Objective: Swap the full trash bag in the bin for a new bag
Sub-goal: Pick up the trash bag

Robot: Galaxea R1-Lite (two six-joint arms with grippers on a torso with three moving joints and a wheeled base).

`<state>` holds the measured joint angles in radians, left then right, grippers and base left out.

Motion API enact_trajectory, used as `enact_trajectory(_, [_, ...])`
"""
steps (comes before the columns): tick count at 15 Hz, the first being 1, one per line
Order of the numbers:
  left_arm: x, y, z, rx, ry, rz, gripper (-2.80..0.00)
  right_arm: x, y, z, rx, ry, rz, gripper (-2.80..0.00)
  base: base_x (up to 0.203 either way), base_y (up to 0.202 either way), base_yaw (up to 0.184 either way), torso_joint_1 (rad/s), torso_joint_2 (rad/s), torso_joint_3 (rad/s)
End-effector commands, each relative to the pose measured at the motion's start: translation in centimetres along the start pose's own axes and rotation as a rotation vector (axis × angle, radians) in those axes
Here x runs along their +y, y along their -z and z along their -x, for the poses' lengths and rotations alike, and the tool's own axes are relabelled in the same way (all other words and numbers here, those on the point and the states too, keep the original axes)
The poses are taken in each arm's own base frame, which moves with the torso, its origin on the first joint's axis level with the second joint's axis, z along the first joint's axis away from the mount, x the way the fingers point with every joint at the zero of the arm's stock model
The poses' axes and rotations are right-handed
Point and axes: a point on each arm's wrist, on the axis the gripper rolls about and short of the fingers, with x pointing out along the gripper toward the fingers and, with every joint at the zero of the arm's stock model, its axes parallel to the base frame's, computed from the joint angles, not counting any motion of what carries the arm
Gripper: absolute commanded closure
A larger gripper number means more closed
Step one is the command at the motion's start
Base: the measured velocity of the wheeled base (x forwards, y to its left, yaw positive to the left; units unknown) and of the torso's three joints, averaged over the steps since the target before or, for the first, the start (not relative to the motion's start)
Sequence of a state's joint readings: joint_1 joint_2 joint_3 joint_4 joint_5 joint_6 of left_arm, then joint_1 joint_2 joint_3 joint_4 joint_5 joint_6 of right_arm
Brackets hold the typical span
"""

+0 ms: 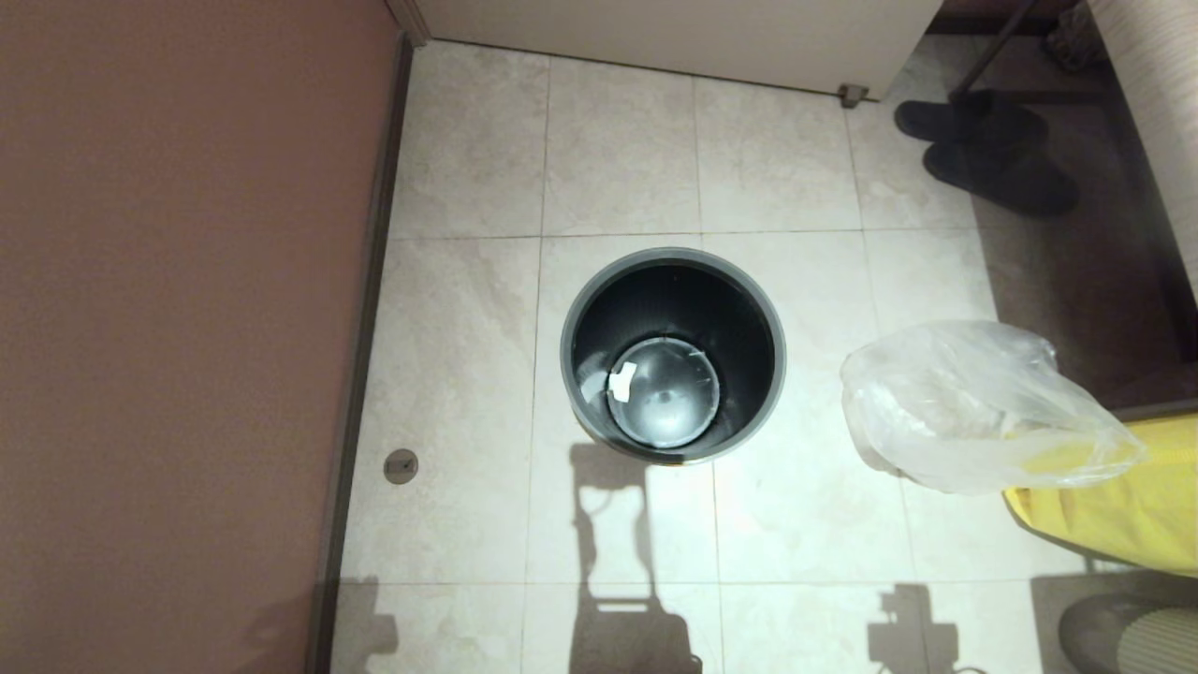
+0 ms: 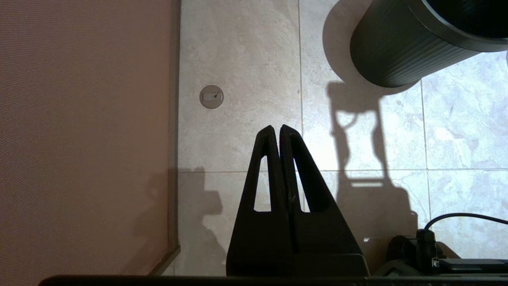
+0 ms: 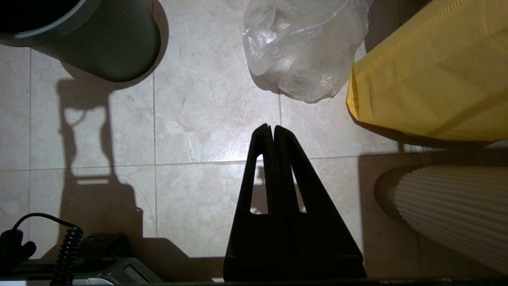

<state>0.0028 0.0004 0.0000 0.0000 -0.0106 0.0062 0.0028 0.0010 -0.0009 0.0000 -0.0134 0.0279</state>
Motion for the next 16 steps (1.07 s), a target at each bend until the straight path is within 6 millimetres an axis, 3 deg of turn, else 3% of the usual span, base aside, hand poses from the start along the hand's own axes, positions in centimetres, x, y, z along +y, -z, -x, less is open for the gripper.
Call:
enact_trajectory(1, [0.0,0.0,-0.01,0.001,0.0,0.0,0.0,0.0,0.02,-0.01,0.001,0.0,0.0,0.0,0.0,0.0,0.0,0.0,0.0,0.0])
enact_trajectory(16, [0.0,0.0,0.0,0.0,0.0,0.0,0.0,-0.01,0.02,-0.01,0.001,0.003,0.013,0.0,0.0,0.0,0.0,0.0,0.0,0.0])
